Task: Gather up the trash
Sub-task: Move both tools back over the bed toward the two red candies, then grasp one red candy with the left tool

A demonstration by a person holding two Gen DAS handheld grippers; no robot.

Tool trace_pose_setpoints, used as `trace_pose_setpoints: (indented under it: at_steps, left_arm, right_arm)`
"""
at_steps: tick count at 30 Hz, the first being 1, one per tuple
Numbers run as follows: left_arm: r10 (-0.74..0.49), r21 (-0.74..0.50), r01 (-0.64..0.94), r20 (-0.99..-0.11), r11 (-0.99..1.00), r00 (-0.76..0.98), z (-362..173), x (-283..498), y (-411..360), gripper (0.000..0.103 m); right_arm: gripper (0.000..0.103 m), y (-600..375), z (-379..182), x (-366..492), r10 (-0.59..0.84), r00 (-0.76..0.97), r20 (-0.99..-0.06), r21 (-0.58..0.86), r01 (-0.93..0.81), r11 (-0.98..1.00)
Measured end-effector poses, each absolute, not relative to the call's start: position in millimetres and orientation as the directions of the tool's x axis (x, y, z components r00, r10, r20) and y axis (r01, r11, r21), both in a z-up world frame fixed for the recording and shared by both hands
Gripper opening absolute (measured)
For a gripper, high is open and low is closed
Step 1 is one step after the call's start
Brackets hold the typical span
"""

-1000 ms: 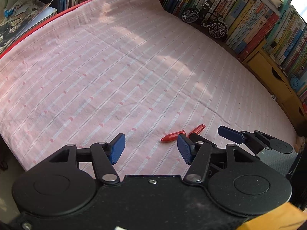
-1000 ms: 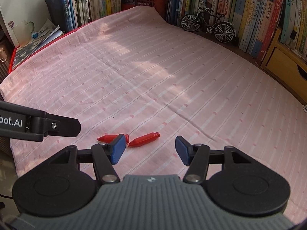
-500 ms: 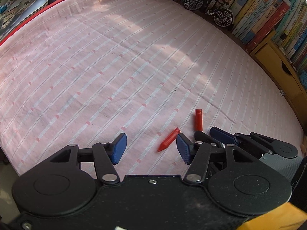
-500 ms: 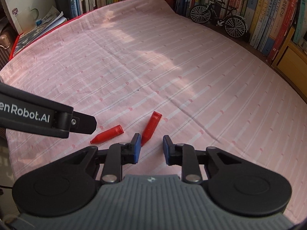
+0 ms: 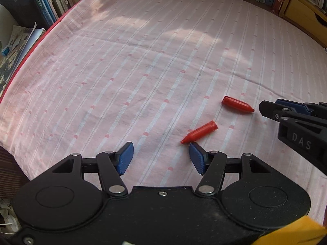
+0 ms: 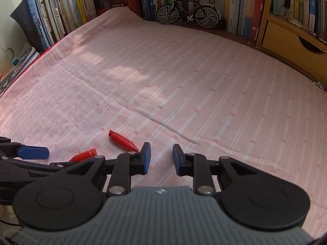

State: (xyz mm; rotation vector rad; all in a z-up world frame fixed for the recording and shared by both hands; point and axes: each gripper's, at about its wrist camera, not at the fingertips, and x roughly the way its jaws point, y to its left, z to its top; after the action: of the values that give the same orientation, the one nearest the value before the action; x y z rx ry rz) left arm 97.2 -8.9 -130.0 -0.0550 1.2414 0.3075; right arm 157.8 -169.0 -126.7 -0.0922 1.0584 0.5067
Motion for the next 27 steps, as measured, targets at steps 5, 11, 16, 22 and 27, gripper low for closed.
trace_pose_setpoints:
  at_steps: [5,11,16,22,27]
  left_arm:
    - [0.241,0.148,-0.305,-0.924,0.941,0.296,-126,100,3,0.061]
    - [0.158,0.052,-0.296,-0.924,0.954,0.348,-112,104,-14,0.063]
    - [0.115,-0.006,-0.327,-0.930,0.945,0.349,-113,107,-27,0.064]
    - [0.086,-0.043,-0.350,-0.934,0.936,0.347,-126,120,-34,0.063]
    - [0.078,-0.050,-0.329,-0.928,0.943,0.364,-131,124,-40,0.042]
  right_arm:
    - [0.048,-163,-126,155,0.400,0.367,-0.840,0.218,-0.447,0.868]
    - [0.048,-162,-126,156,0.402,0.365,-0.840,0.243,-0.410,0.879]
    - [0.048,-176,-129,162,0.355,0.400,-0.845,0.224,-0.338,0.914]
    - [0.048,-192,-129,169,0.320,0.438,-0.840,0.213,-0.276,0.937]
    - [0.048,-196,-129,168,0.300,0.448,-0.842,0.201,-0.255,0.946]
